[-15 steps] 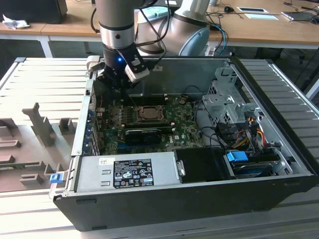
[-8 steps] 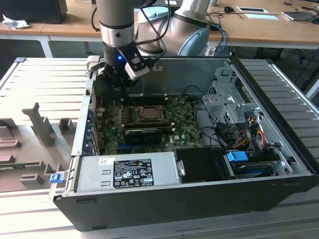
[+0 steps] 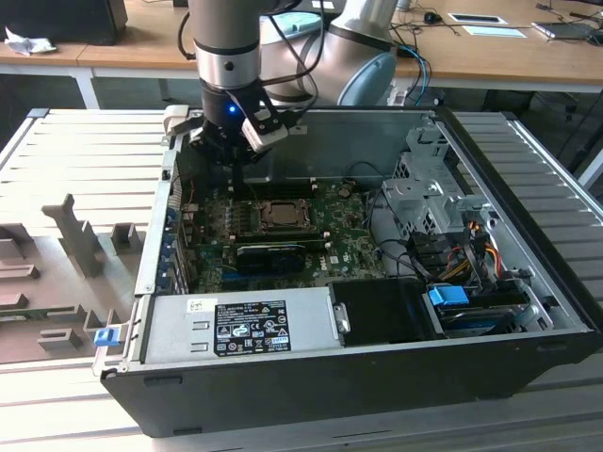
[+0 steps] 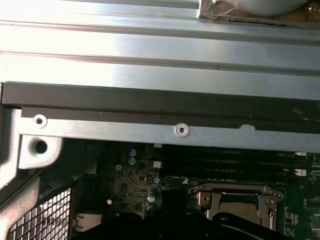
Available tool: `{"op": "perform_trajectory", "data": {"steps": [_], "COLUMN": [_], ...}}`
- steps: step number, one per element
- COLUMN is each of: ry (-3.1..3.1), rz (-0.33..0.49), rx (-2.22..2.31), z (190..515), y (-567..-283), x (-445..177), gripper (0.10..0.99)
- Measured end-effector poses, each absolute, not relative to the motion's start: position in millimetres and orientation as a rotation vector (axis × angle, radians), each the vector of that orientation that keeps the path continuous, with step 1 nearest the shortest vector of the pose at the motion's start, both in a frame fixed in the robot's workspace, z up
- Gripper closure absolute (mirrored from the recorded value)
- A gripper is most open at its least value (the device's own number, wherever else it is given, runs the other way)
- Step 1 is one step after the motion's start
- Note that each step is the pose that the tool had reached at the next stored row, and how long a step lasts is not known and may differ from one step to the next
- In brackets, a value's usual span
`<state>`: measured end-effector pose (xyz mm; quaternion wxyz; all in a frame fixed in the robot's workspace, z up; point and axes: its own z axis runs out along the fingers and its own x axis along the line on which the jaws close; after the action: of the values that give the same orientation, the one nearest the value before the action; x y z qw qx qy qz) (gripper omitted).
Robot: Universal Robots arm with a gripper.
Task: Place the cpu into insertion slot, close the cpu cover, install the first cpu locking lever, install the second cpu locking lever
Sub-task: 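Install the first cpu locking lever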
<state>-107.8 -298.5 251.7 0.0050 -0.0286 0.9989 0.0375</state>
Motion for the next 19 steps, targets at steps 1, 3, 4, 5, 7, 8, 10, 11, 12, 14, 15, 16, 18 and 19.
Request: {"op": "perform_trajectory", "data": {"steps": [1,3,4,5,7,8,10,11,12,14,15,16,18,19], "ry": [3.128,3.128,3.128,3.128,3.128,3.128,3.128,3.128,3.128,3.128,3.128,3.128,3.128,3.128], "rz": [0.117,0.116,0.116,0.116,0.115,0.115,0.115,0.115,0.115,0.115,0.115,0.115,0.115,0.115], "rx": [-0.090,-0.090,-0.090,-0.090,-0.090,-0.090,-0.090,-0.090,-0.090,-0.091,-0.091,-0.091,-0.092,-0.092], "z": [251.8,251.7,251.7,251.7,251.6,251.5,250.9,250.6,250.2,249.2,248.7,248.2,247.4,247.0], "y": [-298.5,-298.5,-298.5,-298.5,-298.5,-298.5,-298.5,-298.5,-298.5,-298.5,-298.5,-298.5,-298.5,-298.5], "x": [-106.4,-103.3,-101.2,-99.7,-96.1,-94.9,-91.7,-90.2,-87.6,-82.3,-78.8,-75.8,-71.6,-69.9], "gripper": [0.980,0.980,0.980,0.980,0.980,0.980,0.980,0.980,0.980,0.980,0.980,0.980,0.980,0.980]}}
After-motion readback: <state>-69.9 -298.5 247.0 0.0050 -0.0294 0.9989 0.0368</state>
